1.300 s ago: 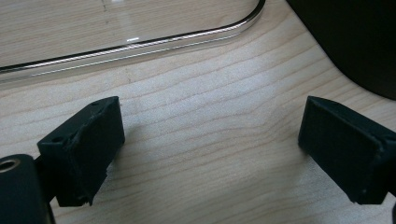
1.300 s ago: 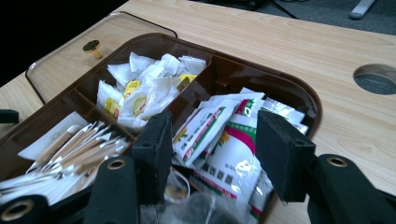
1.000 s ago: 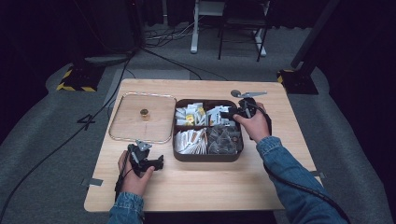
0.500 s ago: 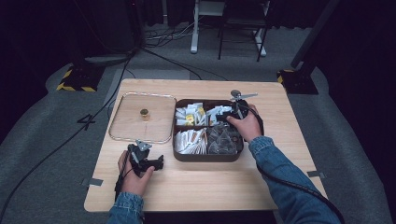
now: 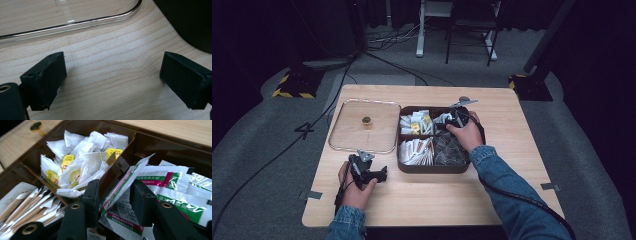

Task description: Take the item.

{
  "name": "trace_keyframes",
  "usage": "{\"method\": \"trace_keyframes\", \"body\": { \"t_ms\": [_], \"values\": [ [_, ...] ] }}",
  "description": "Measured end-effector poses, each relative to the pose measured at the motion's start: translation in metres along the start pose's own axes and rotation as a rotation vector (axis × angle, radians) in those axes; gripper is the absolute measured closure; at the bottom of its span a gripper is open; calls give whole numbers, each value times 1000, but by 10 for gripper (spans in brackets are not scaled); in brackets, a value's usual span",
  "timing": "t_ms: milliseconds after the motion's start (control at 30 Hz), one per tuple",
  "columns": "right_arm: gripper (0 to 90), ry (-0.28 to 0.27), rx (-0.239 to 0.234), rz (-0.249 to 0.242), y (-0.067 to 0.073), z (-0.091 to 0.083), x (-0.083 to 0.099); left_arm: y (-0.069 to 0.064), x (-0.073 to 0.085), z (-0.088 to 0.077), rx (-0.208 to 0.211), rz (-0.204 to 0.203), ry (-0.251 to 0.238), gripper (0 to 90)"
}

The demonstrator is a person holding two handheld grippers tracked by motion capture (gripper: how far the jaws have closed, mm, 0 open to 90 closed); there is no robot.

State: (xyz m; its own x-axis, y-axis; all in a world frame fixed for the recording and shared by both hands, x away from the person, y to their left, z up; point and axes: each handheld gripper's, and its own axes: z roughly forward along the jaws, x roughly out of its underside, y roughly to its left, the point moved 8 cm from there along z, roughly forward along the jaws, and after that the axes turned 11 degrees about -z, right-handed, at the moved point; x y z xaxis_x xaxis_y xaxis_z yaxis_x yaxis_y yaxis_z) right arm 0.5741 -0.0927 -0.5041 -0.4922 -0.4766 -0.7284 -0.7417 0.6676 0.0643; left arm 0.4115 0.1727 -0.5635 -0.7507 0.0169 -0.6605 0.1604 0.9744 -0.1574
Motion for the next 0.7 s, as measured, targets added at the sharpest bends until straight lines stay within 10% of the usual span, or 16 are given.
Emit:
{"method": "trace_keyframes", "body": {
  "t_ms": [700],
  "values": [
    [856, 67, 24, 73, 4, 3, -3, 0, 0, 0, 2, 2, 1, 70]
  ]
}}
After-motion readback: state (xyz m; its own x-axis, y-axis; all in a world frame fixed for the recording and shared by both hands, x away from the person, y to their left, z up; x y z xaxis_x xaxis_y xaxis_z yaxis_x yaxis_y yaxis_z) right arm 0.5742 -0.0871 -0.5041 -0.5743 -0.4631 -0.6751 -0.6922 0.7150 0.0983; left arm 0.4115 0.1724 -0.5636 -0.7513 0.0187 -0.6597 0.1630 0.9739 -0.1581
